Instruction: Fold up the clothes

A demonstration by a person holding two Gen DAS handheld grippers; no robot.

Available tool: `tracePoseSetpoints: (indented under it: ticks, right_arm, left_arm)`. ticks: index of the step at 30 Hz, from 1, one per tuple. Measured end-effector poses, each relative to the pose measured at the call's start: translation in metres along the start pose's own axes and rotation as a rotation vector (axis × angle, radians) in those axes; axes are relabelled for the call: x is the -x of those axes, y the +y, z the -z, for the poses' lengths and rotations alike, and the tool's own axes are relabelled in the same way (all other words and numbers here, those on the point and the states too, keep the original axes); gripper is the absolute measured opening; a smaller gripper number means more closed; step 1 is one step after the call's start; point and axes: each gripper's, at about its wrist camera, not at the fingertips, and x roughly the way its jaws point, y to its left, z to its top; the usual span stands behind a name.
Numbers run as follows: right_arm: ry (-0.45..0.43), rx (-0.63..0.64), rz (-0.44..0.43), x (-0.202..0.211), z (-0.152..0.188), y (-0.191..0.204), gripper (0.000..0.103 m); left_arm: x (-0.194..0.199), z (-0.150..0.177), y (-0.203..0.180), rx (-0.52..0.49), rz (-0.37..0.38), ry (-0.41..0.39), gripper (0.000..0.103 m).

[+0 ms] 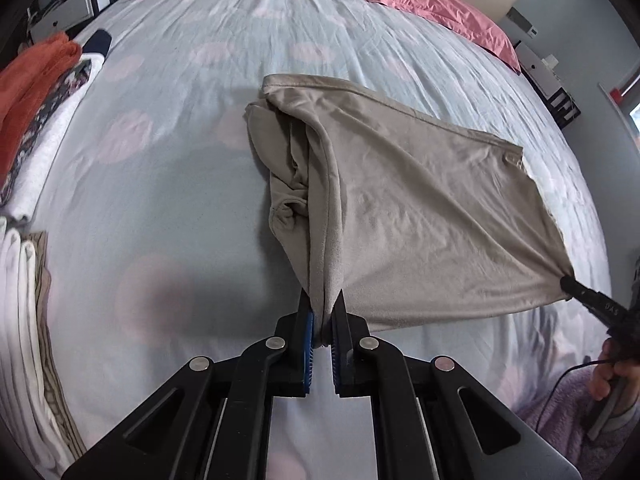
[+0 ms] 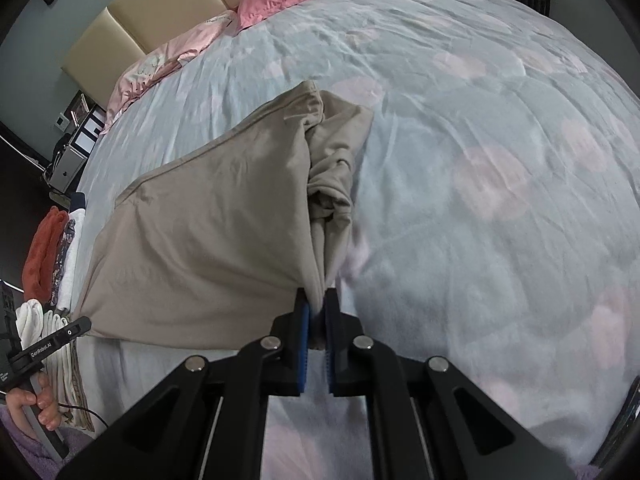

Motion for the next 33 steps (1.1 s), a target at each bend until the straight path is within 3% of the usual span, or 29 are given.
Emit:
tracePoseSetpoints:
  ticks: [6, 13, 18, 25, 28, 33]
  right_arm:
    - [0.081, -0.05, -0.002, 0.008, 0.037, -0.016, 0.006]
    - [0.183, -0.06, 0.065, -0.02, 0.038, -0.02, 0.006]
    - [0.224, -0.066, 0.083, -0.031, 0.036, -0.021, 0.008]
    - [0.203, -0.126, 0.069, -0.022, 0.039, -0.031, 0.017]
    - [0.135, -0.158, 0.07, -0.006, 0.038, -0.036, 0.017]
    - [0.006, -0.223, 0.04, 0.016, 0.035, -0.049, 0.017]
  left_arm:
    - [-0.013, 0.009, 0.001, 0.005, -0.005, 0.116, 0.007]
    - [-0.052, 0.008, 0.001, 0.013, -0.039, 0.243, 0.008]
    - [-0.067, 0.004, 0.01, 0.065, -0.032, 0.29, 0.013]
    - [-0.061, 0.002, 0.023, 0.135, -0.039, 0.278, 0.025]
    - [-0.051, -0.001, 0.03, 0.171, -0.086, 0.236, 0.04]
    - [-0.03, -0.01, 0.043, 0.242, -0.069, 0.127, 0.042]
